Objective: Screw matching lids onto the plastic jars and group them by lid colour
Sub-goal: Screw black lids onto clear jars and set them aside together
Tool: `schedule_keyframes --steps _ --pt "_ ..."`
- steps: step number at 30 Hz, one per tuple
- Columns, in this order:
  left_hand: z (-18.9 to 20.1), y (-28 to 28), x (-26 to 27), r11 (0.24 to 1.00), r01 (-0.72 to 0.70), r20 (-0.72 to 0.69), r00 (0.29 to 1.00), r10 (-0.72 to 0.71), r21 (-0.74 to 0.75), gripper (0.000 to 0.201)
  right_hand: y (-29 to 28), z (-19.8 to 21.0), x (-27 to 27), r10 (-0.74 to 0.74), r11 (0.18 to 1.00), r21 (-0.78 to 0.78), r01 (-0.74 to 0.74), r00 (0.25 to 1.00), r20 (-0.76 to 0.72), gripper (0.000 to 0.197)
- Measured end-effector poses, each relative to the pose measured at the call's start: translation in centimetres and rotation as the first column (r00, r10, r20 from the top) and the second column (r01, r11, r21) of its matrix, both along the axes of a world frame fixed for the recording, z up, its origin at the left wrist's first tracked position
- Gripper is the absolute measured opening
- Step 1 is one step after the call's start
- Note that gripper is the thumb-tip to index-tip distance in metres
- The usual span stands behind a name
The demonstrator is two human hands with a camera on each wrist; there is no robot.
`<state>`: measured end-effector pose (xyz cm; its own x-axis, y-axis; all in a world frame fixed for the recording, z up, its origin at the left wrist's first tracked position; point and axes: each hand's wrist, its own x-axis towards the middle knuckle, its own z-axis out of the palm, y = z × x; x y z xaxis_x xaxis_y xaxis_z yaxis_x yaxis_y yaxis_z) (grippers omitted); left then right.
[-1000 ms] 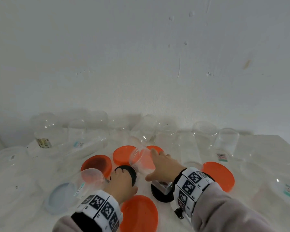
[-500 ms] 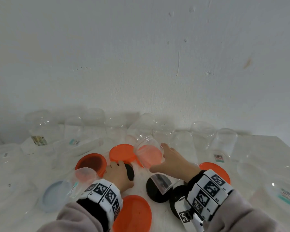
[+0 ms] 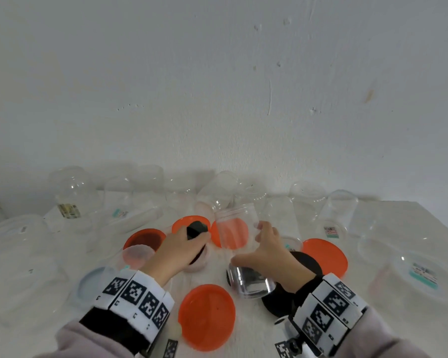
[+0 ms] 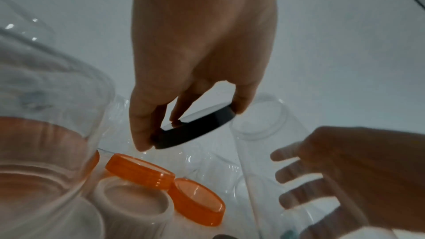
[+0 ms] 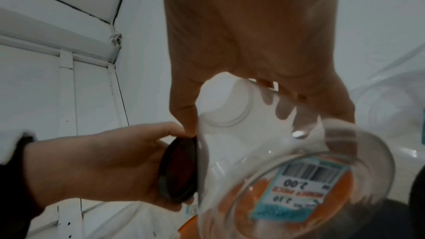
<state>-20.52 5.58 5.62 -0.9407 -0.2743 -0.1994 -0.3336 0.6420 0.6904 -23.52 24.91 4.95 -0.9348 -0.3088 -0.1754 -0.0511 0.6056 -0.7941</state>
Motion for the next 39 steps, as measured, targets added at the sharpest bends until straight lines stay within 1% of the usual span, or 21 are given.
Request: schedule_keyframes --steps 1,2,4,6,8,10,14,16,19,22,24,25,28,31,35,39 --pt "0.4 0.0 0.2 0.997 -0.027 -0.029 0.999 0.029 0.07 0.024 -0.1 -0.2 0.4 -0.01 1.0 -0.028 0.01 1.0 0.004 0.092" --pt "0.8 0.0 0.5 0.99 -0.044 -0.056 0.997 0.051 0.131 0.02 -0.2 -0.4 0.8 -0.015 0.999 -0.045 0.015 1.0 0.005 0.091" --pt "1.5 0.1 1.0 0.978 -0.043 -0.093 0.994 0.063 0.204 0.023 -0.4 -0.8 1.5 -0.015 0.999 -0.052 0.015 1.0 0.001 0.09" --pt "2.2 0.4 1.7 0.971 -0.022 -0.127 0.99 0.053 0.239 0.028 -0.2 -1.2 2.1 -0.014 0.999 -0.052 0.014 1.0 0.011 0.092" --pt "2.8 0.9 2.3 0.971 0.026 -0.155 0.988 0.012 0.238 0.03 0.2 -1.5 2.9 -0.003 0.998 -0.06 0.006 0.999 0.044 0.097" --pt "3.3 1.4 2.8 0.969 0.098 -0.181 0.982 -0.056 0.229 0.027 0.7 -1.9 3.7 0.016 0.999 -0.05 -0.012 0.997 0.08 0.101" --pt "4.1 2.4 3.4 0.935 0.252 -0.238 0.952 -0.193 0.249 0.027 1.4 -2.8 5.0 0.044 0.999 -0.016 -0.043 0.995 0.092 0.096" --pt "4.1 2.8 3.4 0.917 0.332 -0.27 0.924 -0.27 0.22 0.028 1.5 -3.0 5.3 0.038 0.998 -0.051 -0.034 0.995 0.094 0.104" --pt "3.6 3.1 3.1 0.91 0.388 -0.265 0.901 -0.342 0.145 0.03 1.7 -3.3 5.3 0.038 0.993 -0.116 -0.031 0.998 0.054 0.113" --pt "3.2 3.4 2.7 0.913 0.403 -0.214 0.899 -0.382 0.063 0.051 1.9 -3.6 5.3 0.04 0.985 -0.168 -0.036 0.999 0.018 0.11" --pt "3.0 3.6 2.5 0.917 0.398 -0.203 0.899 -0.387 0.018 0.071 1.9 -3.8 5.2 0.038 0.98 -0.196 -0.037 0.999 0.001 0.104" --pt "2.8 3.7 2.4 0.918 0.397 -0.202 0.9 -0.386 0.013 0.075 1.9 -3.9 5.2 0.036 0.978 -0.204 -0.036 0.999 -0.005 0.101" --pt "2.8 4.0 2.2 0.92 0.392 -0.211 0.9 -0.38 0.014 0.073 1.9 -4.1 5.0 0.026 0.972 -0.232 -0.029 1.0 -0.018 0.098" --pt "2.8 4.3 2.4 0.923 0.384 -0.219 0.899 -0.379 -0.022 0.073 1.8 -4.3 4.9 0.021 0.962 -0.271 -0.033 0.999 -0.046 0.097" --pt "3.0 5.0 2.6 0.918 0.394 -0.237 0.889 -0.393 -0.046 0.079 1.7 -4.8 4.6 0.015 0.958 -0.286 -0.033 0.998 -0.064 0.101" --pt "2.9 5.4 2.9 0.907 0.411 -0.247 0.873 -0.421 -0.094 0.082 1.4 -5.3 4.3 -0.012 0.967 -0.253 -0.006 0.998 -0.069 0.107"
